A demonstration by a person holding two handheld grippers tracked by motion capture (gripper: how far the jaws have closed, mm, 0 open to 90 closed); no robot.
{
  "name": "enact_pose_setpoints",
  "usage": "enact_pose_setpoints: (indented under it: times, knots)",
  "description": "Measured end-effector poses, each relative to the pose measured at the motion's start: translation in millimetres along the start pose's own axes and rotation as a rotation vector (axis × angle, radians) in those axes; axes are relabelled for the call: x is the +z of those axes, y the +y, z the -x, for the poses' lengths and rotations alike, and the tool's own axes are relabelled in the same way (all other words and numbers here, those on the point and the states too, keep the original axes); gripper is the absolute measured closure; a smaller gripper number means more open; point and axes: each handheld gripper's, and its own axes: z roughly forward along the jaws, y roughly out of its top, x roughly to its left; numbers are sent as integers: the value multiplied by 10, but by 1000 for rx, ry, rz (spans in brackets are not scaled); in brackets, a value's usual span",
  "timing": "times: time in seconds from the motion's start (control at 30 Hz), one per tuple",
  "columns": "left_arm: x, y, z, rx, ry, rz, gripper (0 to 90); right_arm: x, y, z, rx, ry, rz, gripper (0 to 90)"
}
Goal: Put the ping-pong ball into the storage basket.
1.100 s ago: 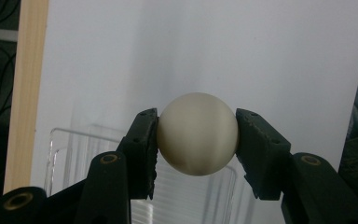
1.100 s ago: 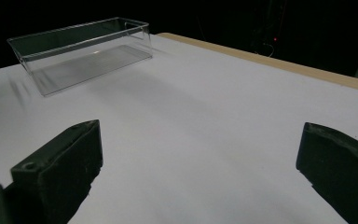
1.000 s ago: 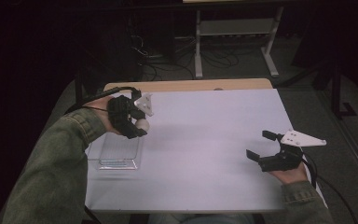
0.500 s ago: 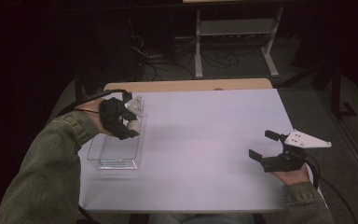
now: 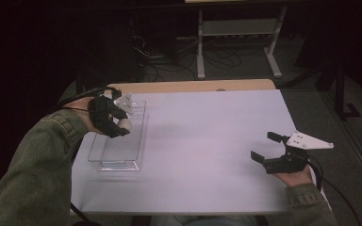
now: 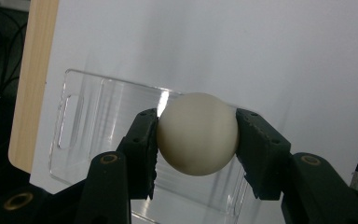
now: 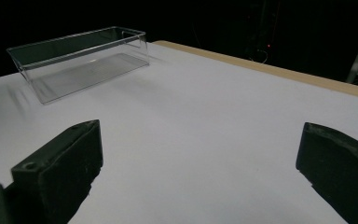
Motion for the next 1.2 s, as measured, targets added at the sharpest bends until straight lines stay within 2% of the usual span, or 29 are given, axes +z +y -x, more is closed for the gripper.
enact_pose_setpoints:
  times: [0.17, 0.37, 0.8, 1.2]
  knots:
    - [26, -57, -34, 9, -10, -31, 509, 8, -4, 0, 0, -2, -9, 0]
    - [30, -123, -82, -14, -21, -32, 509, 11, -6, 5, -1, 0, -9, 0]
    - [115, -74, -83, 5, -45, -58, 509, 11, -14, 2, -5, -4, -14, 0]
    - [354, -68, -51, 25, -95, -87, 508, 13, -16, 12, -5, -3, -14, 0]
